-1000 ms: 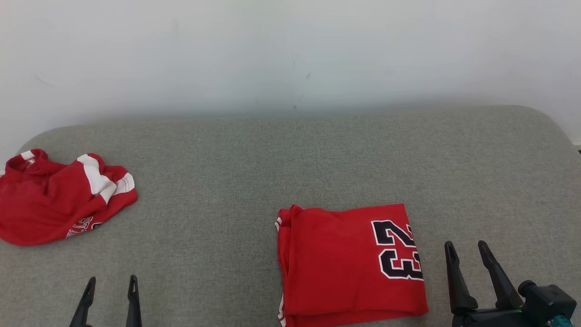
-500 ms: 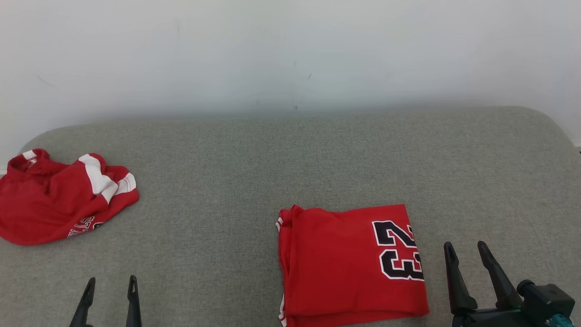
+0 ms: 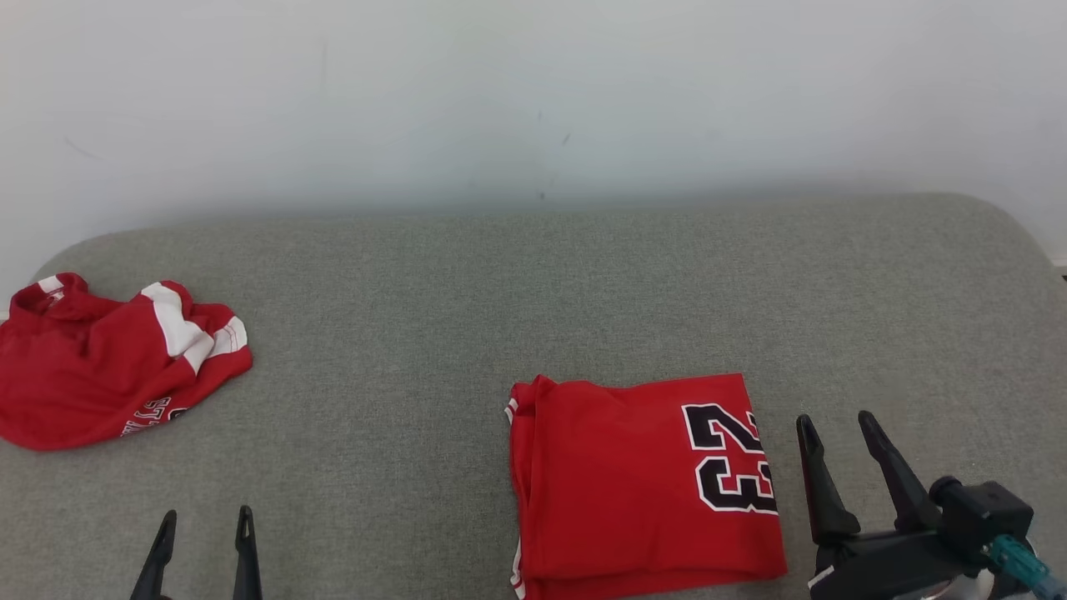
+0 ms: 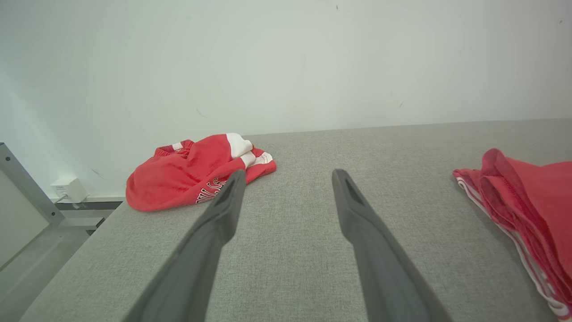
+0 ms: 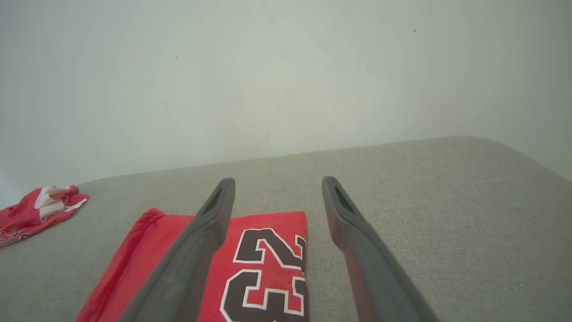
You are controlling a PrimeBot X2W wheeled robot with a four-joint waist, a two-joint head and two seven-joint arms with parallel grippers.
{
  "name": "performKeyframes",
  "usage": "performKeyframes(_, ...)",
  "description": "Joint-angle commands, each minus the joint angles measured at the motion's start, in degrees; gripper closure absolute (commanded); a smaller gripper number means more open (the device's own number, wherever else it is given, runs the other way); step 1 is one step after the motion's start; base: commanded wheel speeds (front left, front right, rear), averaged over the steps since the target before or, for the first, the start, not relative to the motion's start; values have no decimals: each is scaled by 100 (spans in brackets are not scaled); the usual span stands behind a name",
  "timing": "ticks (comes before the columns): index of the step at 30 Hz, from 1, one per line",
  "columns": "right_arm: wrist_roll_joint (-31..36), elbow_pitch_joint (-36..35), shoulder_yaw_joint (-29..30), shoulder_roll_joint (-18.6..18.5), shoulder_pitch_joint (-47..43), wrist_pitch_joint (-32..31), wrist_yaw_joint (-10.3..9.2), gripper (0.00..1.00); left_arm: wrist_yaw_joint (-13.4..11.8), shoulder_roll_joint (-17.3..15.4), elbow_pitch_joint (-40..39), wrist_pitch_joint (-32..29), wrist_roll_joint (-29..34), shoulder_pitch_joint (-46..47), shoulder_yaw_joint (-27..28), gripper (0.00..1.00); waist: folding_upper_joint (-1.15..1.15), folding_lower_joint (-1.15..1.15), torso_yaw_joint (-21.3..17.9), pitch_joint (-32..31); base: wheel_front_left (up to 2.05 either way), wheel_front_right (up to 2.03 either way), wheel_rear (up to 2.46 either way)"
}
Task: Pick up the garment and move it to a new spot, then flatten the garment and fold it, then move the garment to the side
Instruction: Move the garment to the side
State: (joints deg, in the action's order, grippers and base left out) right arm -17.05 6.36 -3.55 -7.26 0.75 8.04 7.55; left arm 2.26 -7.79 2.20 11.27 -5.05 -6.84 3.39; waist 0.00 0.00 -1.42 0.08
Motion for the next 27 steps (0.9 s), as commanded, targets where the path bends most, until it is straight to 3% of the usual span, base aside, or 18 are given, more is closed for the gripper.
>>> performKeyframes(1,13,51,-14,-65,124,-26,-14,0,-19,-10,10,17,0,-4,-15,0,0,0,7,11,0,0,0)
performKeyframes(15,-66,1747,-265,-458,1277,-367,-14,0,-3,37,142,95,-41,343,-229,0,0,0,371,374,0,0,0)
performKeyframes(27,-278,3253,-579,-346,1759,-204,-14,0,-18,20,319,183,-91,599,-322,0,0,0,541,610,0,0,0)
